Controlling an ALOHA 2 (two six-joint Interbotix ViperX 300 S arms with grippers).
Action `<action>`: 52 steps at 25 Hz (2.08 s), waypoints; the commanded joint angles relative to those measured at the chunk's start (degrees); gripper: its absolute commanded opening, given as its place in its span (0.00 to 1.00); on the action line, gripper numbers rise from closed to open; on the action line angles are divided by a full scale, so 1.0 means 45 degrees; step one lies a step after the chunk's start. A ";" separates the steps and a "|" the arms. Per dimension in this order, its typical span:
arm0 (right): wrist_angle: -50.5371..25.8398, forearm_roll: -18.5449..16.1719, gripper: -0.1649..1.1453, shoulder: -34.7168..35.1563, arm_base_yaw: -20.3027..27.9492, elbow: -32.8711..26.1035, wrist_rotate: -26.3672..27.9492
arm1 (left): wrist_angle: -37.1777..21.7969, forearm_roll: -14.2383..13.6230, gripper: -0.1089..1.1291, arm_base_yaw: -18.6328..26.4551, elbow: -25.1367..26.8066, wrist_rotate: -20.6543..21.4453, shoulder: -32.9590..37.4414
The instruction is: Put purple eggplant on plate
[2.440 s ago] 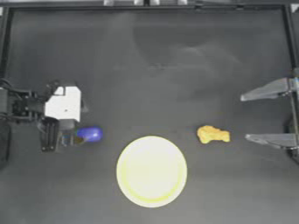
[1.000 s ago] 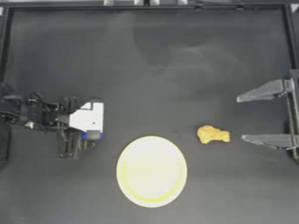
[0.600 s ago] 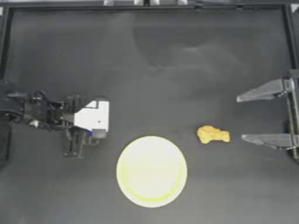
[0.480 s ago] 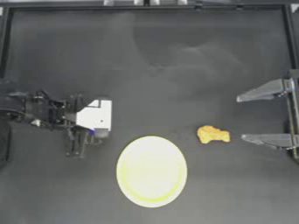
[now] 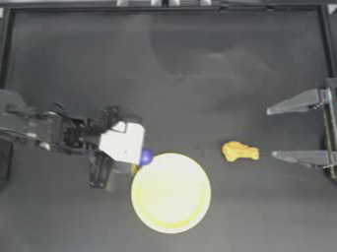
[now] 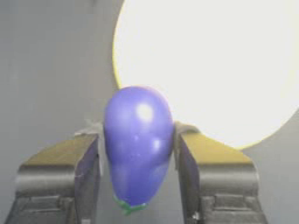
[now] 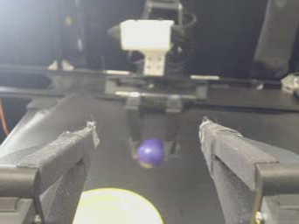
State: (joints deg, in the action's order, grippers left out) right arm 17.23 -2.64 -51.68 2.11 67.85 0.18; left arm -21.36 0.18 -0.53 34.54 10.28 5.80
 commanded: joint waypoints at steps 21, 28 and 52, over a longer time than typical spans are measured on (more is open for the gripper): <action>0.0156 0.0078 0.88 0.0098 0.0000 -0.0020 0.0020 | 0.0234 0.0078 0.39 -0.0957 -0.3184 0.1074 -0.3926; 0.0156 0.0078 0.88 0.0098 0.0000 0.0000 0.0020 | 0.0234 0.0078 0.41 -0.1035 -0.3379 0.1152 -0.4199; 0.0156 0.0078 0.88 0.0039 0.0000 0.0020 0.0039 | -0.0273 0.0605 0.91 -0.0703 -0.3496 0.1309 -0.3594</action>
State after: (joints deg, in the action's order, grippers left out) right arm 17.49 -2.46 -51.68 2.11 68.55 0.26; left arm -22.50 3.16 -4.31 19.69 16.00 -16.00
